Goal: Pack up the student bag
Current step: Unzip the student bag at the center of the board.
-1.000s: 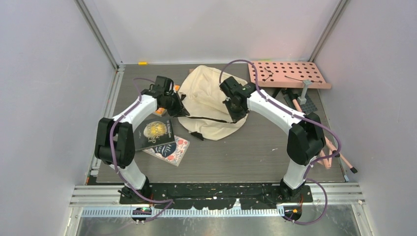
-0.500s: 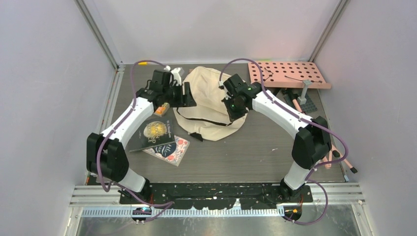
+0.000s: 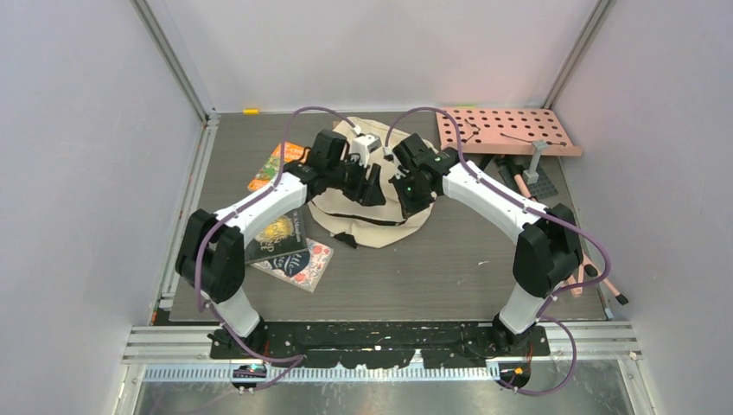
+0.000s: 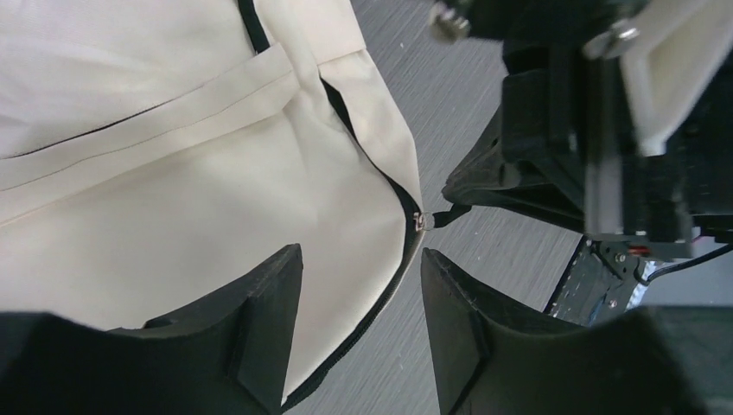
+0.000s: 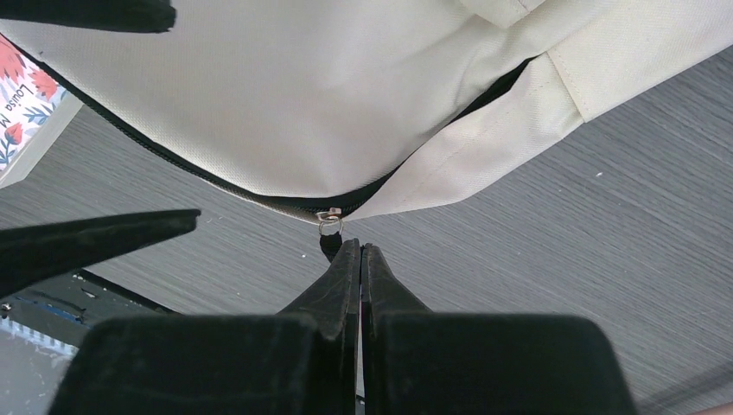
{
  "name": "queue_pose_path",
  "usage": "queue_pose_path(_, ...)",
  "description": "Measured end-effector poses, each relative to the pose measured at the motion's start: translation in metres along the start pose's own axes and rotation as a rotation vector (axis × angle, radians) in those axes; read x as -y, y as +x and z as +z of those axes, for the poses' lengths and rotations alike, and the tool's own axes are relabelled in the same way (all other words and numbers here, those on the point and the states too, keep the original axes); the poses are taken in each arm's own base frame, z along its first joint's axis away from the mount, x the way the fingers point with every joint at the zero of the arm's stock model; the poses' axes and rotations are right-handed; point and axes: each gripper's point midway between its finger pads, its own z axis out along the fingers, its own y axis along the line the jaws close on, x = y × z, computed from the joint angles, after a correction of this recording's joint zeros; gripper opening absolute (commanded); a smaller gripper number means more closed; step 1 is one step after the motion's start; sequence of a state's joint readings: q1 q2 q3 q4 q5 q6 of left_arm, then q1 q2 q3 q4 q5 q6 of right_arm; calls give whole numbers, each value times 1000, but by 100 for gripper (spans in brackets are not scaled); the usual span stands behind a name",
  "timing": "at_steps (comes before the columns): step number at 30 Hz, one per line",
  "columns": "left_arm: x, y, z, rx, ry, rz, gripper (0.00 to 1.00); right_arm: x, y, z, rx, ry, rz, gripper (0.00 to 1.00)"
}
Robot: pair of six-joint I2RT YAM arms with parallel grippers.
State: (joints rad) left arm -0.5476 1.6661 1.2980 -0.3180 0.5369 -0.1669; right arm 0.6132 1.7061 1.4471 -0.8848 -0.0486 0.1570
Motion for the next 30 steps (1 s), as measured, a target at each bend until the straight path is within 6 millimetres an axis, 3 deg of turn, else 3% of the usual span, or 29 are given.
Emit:
queue_pose_path(10,1,26,14,-42,39,57,54,1,-1,0,3,0,9,1)
queue_pose_path(18,-3,61,23,-102,44,38,52,4,-2,0,4,2,21,0)
queue_pose_path(25,-10,72,29,-121,21,13,19,3,-2,0,6,-7,28,1)
queue_pose_path(30,-12,71,30,-116,-3,1,1,3,-5,0,18,0,37,0)
